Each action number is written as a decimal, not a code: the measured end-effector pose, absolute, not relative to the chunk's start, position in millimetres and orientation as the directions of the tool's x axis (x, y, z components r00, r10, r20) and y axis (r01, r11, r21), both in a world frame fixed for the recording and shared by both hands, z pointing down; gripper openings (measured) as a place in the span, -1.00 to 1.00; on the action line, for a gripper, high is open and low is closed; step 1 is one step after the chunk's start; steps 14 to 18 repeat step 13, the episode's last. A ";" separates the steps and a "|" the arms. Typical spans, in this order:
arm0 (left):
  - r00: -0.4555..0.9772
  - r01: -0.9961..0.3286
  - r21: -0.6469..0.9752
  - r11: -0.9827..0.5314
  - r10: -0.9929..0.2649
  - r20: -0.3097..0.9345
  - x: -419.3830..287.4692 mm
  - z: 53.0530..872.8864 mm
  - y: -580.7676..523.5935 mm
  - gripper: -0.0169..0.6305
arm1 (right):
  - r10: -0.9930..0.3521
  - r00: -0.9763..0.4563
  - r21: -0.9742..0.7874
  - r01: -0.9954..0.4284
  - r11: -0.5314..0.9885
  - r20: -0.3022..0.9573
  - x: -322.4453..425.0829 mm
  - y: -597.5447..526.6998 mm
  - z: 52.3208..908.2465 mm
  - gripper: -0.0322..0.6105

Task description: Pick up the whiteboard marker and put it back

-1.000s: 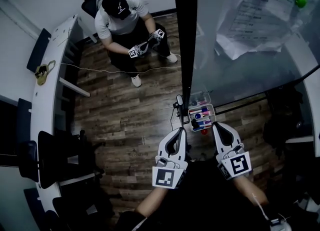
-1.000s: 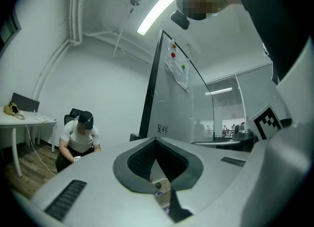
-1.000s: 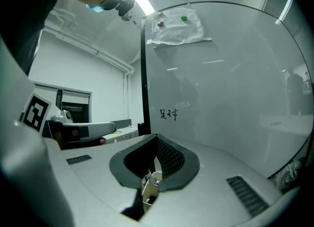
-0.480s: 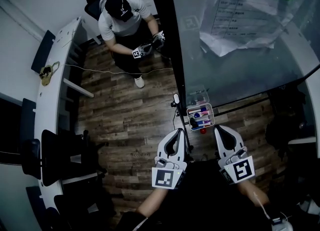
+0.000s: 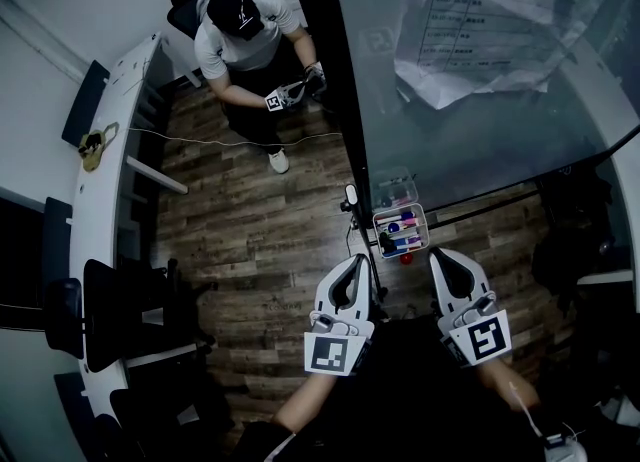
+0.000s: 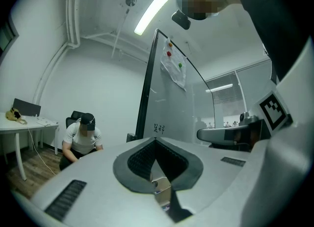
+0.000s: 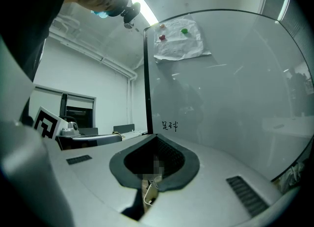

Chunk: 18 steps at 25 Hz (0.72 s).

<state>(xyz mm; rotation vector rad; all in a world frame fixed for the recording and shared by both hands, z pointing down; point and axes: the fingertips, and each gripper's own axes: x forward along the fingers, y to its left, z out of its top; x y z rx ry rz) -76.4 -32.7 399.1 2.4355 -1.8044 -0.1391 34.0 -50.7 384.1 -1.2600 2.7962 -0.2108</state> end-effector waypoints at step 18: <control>0.282 -0.950 0.140 -0.279 -0.959 0.005 -79.2 400.4 -36.0 -0.94 | -0.744 -0.668 -0.148 -0.734 0.662 -0.018 30.8 -55.5 380.6 -0.86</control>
